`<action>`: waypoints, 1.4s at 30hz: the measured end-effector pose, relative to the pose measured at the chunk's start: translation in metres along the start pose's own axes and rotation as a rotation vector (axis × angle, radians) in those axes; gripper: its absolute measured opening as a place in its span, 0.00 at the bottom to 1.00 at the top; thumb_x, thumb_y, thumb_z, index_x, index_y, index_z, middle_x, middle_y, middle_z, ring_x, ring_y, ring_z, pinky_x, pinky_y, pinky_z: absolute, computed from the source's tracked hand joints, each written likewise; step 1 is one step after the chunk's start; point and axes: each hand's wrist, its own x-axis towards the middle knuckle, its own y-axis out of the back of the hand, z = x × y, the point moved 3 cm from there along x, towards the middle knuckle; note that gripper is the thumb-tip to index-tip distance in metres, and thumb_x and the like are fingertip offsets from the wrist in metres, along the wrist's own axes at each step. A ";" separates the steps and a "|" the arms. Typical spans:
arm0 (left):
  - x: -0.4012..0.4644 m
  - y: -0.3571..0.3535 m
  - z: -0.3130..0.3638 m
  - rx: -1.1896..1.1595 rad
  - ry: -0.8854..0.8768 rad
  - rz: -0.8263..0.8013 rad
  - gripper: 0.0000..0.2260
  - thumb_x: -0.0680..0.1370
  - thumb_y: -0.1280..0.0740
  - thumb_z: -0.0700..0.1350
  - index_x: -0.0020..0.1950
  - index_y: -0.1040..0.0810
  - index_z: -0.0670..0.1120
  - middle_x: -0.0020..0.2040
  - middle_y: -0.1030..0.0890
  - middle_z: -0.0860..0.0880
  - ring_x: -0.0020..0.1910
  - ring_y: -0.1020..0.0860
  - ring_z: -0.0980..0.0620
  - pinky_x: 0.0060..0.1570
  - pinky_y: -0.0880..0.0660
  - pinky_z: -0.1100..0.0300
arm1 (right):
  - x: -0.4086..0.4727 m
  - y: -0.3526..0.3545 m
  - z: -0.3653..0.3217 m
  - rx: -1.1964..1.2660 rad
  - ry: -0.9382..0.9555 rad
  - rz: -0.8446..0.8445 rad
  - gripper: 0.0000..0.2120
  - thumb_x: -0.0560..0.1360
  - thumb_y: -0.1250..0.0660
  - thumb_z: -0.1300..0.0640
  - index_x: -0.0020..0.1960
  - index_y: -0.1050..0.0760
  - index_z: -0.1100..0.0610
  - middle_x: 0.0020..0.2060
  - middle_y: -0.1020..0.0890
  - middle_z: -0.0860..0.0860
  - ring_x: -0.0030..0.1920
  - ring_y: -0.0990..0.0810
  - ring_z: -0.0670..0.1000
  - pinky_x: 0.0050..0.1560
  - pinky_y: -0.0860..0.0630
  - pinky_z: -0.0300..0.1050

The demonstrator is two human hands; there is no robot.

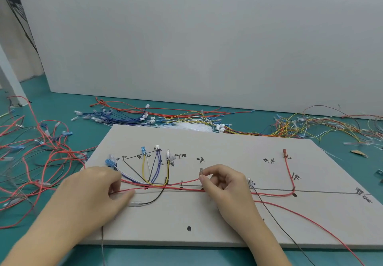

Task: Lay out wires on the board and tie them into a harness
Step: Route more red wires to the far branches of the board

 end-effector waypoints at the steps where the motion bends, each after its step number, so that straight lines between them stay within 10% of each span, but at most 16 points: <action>1: 0.001 0.001 0.004 0.041 -0.012 0.017 0.14 0.67 0.24 0.56 0.30 0.26 0.54 0.25 0.29 0.56 0.29 0.30 0.53 0.28 0.39 0.62 | 0.000 0.000 0.000 0.004 0.005 0.004 0.08 0.74 0.29 0.58 0.43 0.19 0.45 0.25 0.26 0.45 0.29 0.30 0.44 0.33 0.33 0.35; 10: 0.025 0.002 0.005 0.244 0.041 -0.069 0.19 0.76 0.44 0.67 0.36 0.29 0.55 0.35 0.25 0.54 0.42 0.23 0.53 0.35 0.36 0.59 | -0.003 -0.004 -0.004 -0.056 0.044 -0.058 0.05 0.74 0.29 0.56 0.44 0.20 0.45 0.27 0.24 0.45 0.30 0.30 0.45 0.33 0.33 0.35; 20: 0.029 -0.012 -0.001 0.170 0.087 -0.037 0.21 0.73 0.39 0.68 0.34 0.30 0.51 0.31 0.26 0.55 0.34 0.28 0.56 0.29 0.38 0.61 | -0.007 -0.008 -0.010 -0.028 0.014 -0.207 0.04 0.73 0.29 0.59 0.41 0.20 0.51 0.24 0.24 0.48 0.25 0.31 0.44 0.30 0.34 0.32; 26: 0.030 -0.024 -0.007 -0.467 0.005 -0.068 0.10 0.70 0.23 0.44 0.35 0.19 0.57 0.39 0.23 0.60 0.34 0.25 0.58 0.34 0.32 0.69 | -0.009 -0.008 -0.009 -0.066 -0.022 -0.261 0.01 0.70 0.30 0.55 0.40 0.19 0.50 0.22 0.28 0.46 0.26 0.31 0.47 0.31 0.32 0.38; 32: 0.028 -0.030 0.005 -0.415 -0.091 -0.062 0.17 0.72 0.27 0.35 0.38 0.17 0.59 0.43 0.23 0.60 0.36 0.25 0.55 0.36 0.27 0.56 | -0.010 -0.006 -0.009 -0.076 -0.034 -0.284 0.03 0.69 0.29 0.54 0.37 0.18 0.50 0.22 0.31 0.44 0.26 0.35 0.45 0.31 0.36 0.35; 37: 0.022 -0.031 0.017 -0.457 -0.038 -0.068 0.08 0.73 0.31 0.49 0.33 0.21 0.55 0.41 0.24 0.58 0.38 0.24 0.57 0.37 0.31 0.61 | -0.007 -0.002 -0.012 -0.048 -0.056 -0.238 0.04 0.70 0.28 0.54 0.37 0.17 0.52 0.22 0.30 0.44 0.25 0.34 0.44 0.29 0.36 0.35; 42: 0.035 -0.036 0.030 -0.338 -0.030 -0.020 0.21 0.69 0.30 0.63 0.27 0.33 0.51 0.31 0.29 0.53 0.33 0.29 0.58 0.33 0.35 0.61 | 0.000 0.011 -0.011 -0.157 -0.086 -0.111 0.05 0.72 0.28 0.56 0.39 0.15 0.49 0.25 0.24 0.45 0.28 0.29 0.42 0.31 0.33 0.35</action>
